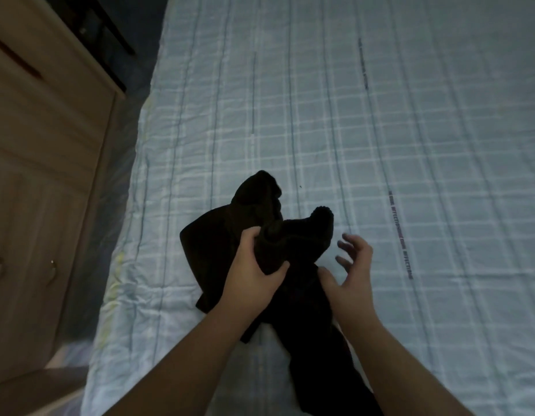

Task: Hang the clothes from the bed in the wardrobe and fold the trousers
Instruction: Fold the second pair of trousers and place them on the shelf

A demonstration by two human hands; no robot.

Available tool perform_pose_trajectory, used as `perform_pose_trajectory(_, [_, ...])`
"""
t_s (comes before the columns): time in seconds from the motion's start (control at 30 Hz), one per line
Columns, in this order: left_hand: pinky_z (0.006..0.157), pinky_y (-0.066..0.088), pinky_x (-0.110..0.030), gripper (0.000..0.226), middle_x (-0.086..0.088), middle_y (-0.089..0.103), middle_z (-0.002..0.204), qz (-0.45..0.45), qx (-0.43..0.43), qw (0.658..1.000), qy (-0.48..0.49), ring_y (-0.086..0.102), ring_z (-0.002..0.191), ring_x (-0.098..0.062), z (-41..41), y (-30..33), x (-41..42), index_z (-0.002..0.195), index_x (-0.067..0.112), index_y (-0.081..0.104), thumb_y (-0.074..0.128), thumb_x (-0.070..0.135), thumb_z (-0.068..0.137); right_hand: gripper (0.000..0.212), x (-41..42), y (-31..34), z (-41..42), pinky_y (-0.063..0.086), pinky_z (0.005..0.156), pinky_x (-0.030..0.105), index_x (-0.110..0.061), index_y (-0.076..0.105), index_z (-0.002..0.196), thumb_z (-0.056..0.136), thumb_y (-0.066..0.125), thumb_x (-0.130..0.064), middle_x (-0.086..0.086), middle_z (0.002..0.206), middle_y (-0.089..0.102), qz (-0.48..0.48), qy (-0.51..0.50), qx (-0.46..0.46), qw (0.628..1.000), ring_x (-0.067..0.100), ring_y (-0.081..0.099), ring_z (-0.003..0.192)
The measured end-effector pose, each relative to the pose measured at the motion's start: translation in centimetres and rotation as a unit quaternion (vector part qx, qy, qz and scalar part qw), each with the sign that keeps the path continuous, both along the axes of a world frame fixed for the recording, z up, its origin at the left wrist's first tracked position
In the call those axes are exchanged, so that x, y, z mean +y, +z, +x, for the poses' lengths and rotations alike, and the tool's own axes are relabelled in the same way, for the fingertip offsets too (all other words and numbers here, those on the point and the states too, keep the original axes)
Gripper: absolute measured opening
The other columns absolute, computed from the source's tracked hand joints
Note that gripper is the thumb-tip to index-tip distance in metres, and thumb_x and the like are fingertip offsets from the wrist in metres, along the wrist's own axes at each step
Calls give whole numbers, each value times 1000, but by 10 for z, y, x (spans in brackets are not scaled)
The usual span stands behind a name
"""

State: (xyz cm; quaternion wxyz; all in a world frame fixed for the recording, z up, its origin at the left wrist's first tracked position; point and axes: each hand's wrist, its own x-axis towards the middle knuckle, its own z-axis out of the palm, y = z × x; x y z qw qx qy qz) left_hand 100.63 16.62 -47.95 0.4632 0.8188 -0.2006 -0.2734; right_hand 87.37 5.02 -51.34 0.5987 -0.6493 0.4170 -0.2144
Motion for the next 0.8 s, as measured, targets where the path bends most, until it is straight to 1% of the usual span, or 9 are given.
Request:
perform_pose_trajectory(0.1, [86, 50, -13, 68, 21, 58, 109, -5, 20, 1000, 6, 59, 104, 8, -22, 18, 26, 114, 48, 38, 84, 14, 77, 93, -13, 32, 7, 26, 111, 8, -24, 20, 157, 84, 74, -4, -19, 155, 29, -17, 137, -7, 990, -6, 30, 142])
perform_pose_trajectory(0.17, [83, 51, -16, 70, 14, 59, 112, 2, 41, 999, 5, 61, 102, 5, -36, 30, 49, 116, 41, 37, 84, 10, 75, 92, -13, 51, 10, 30, 110, 9, -25, 24, 157, 83, 74, -2, -13, 152, 39, -39, 242, -5, 969, -5, 39, 138])
perform_pose_trajectory(0.3, [76, 53, -23, 70, -4, 55, 115, 11, 161, 987, -21, 62, 92, -2, -54, 47, 105, 114, 31, 29, 76, 9, 68, 67, 9, 77, 7, 42, 105, 26, -35, 54, 128, 74, 76, -4, -11, 125, 57, -118, 380, 25, 917, 5, 54, 119])
perform_pose_trajectory(0.43, [91, 51, -42, 71, -14, 59, 118, -14, 365, 927, 84, 63, 100, -22, -59, 61, 153, 127, 34, 35, 60, 9, 66, 56, 49, 85, -12, 45, 98, 30, -44, 56, 107, 68, 81, -13, -17, 110, 59, -165, 424, 55, 889, 7, 55, 107])
perform_pose_trajectory(0.53, [100, 48, -53, 65, 1, 62, 134, 8, 412, 909, 69, 64, 118, -27, -59, 70, 177, 138, 41, 36, 66, 49, 81, 49, 81, 92, -31, 42, 91, 24, -41, 57, 99, 69, 80, -11, -16, 101, 58, -189, 452, 58, 870, 4, 53, 100])
perform_pose_trajectory(0.6, [86, 53, -49, 80, 5, 58, 138, 74, 380, 919, 80, 64, 116, -27, -62, 71, 184, 142, 42, 32, 63, 75, 77, 42, 102, 97, -48, 41, 88, 21, -38, 58, 94, 71, 77, -9, -16, 97, 58, -211, 470, 56, 855, 2, 52, 97])
perform_pose_trajectory(0.67, [70, 53, -41, 75, 2, 60, 133, 106, 320, 932, 135, 63, 108, -25, -68, 71, 189, 143, 37, 36, 66, 67, 81, 38, 122, 102, -63, 42, 88, 21, -37, 59, 92, 72, 75, -9, -18, 95, 57, -238, 487, 61, 838, 1, 51, 96])
perform_pose_trajectory(0.77, [64, 59, -44, 31, -4, 67, 106, 74, 292, 938, 170, 65, 88, -21, -83, 75, 200, 121, 29, 55, 64, 25, 91, 33, 147, 111, -82, 45, 86, 28, -30, 61, 93, 70, 76, -13, -17, 93, 56, -278, 493, 78, 821, 5, 51, 92])
perform_pose_trajectory(0.8, [60, 61, -44, 26, -4, 67, 96, 46, 290, 942, 163, 66, 79, -18, -91, 79, 206, 117, 25, 57, 60, 16, 92, 33, 154, 116, -87, 46, 85, 31, -30, 59, 94, 70, 77, -14, -17, 93, 56, -292, 487, 86, 818, 7, 51, 91])
